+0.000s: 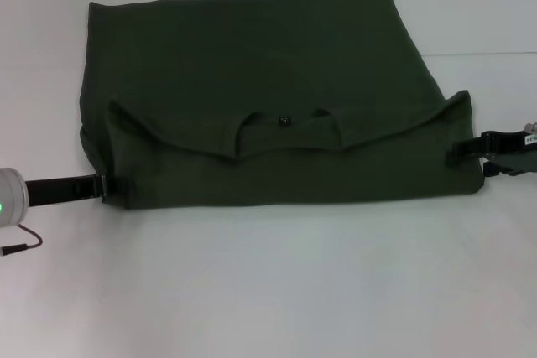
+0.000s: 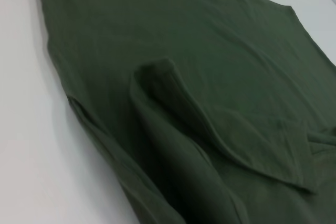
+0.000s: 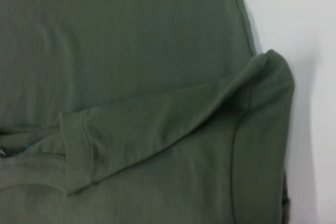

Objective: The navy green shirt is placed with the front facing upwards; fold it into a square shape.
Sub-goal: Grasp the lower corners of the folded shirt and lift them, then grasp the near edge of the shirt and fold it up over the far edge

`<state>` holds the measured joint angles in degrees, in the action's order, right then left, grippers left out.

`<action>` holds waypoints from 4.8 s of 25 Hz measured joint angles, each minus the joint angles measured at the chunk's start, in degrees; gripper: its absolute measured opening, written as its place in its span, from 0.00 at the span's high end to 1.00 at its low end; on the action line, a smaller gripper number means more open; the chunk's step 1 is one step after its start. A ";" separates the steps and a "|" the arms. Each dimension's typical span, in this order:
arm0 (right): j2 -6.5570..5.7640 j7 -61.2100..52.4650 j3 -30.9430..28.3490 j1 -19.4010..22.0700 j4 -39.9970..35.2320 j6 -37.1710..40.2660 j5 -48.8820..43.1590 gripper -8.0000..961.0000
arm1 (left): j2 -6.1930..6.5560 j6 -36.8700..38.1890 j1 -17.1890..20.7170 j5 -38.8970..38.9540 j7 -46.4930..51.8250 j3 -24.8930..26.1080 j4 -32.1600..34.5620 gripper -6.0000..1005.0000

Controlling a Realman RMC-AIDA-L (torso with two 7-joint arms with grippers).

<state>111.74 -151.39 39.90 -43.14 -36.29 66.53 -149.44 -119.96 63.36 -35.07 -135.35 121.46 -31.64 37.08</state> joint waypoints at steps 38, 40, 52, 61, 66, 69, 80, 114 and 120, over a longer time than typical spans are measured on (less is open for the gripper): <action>1.10 0.25 2.29 -0.35 0.31 -1.25 -0.05 0.78 | 0.00 0.09 0.00 0.09 -0.09 0.04 0.19 0.97; 1.10 0.26 2.29 -0.17 0.15 -1.21 -0.05 0.87 | 0.00 0.14 0.00 0.09 -0.09 0.06 0.20 0.97; 0.49 3.08 2.03 0.34 -1.84 5.12 0.07 0.93 | 1.07 6.65 0.38 -1.00 2.93 0.27 3.32 0.97; 0.16 6.17 1.76 2.23 -6.00 18.42 0.11 0.93 | 2.62 20.28 3.03 -6.16 8.56 1.03 11.29 0.97; 0.22 8.30 1.72 2.82 -6.11 23.94 0.14 0.93 | 3.20 29.61 4.00 -8.31 8.89 3.76 13.47 0.97; 0.41 9.37 1.76 3.32 -6.11 26.28 0.15 0.93 | 3.52 34.53 4.51 -9.23 8.70 5.25 14.05 0.97; 0.95 12.16 2.12 4.05 -5.49 32.70 -0.05 0.92 | 4.11 44.05 4.84 -14.36 8.56 7.26 15.81 0.97; -1.14 16.50 -12.87 4.30 -1.66 16.36 18.85 0.91 | 6.51 31.64 2.49 3.71 4.93 18.72 11.09 0.97; -0.04 18.23 -12.78 4.19 -0.62 11.66 23.03 0.90 | 5.74 27.30 1.97 7.79 2.81 18.58 9.26 0.97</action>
<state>111.70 -133.15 27.12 -38.95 -36.92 78.19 -126.41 -114.22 90.66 -33.09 -127.56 124.27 -13.06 46.33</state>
